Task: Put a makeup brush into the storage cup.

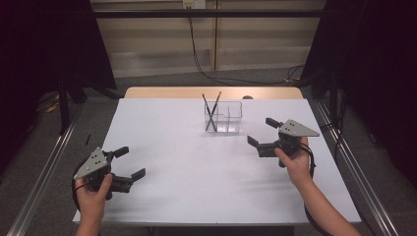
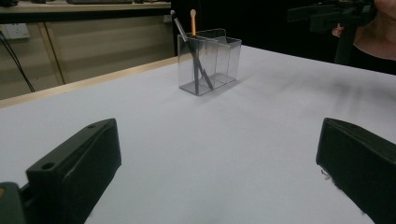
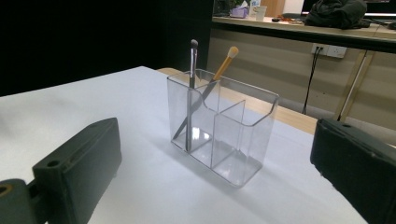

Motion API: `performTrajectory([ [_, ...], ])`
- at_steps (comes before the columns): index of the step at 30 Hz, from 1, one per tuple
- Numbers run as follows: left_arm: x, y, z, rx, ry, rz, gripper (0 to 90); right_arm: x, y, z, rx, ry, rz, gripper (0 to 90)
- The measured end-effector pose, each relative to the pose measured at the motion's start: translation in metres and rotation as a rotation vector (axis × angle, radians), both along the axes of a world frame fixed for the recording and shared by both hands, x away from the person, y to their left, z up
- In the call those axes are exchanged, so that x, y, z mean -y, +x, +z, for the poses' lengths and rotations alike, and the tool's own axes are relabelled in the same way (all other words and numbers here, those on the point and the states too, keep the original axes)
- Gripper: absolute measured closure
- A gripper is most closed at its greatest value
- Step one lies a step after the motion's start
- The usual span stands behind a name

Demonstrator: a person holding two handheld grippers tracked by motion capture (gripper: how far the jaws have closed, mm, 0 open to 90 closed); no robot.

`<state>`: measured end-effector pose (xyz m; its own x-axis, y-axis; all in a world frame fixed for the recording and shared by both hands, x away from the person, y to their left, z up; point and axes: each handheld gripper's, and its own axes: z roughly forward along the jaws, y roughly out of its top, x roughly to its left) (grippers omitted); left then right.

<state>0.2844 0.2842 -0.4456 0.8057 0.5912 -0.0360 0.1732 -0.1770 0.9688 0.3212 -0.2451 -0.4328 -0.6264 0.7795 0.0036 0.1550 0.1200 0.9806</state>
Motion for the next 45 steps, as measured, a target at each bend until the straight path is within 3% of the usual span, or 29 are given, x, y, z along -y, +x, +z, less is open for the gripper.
performTrajectory([
  [45, 0.001, 0.001, 0.000, 0.003, 0.002, -0.002, 0.0, 0.048, -0.050, -0.013, -0.054, -0.019, -0.039, 2.0],
])
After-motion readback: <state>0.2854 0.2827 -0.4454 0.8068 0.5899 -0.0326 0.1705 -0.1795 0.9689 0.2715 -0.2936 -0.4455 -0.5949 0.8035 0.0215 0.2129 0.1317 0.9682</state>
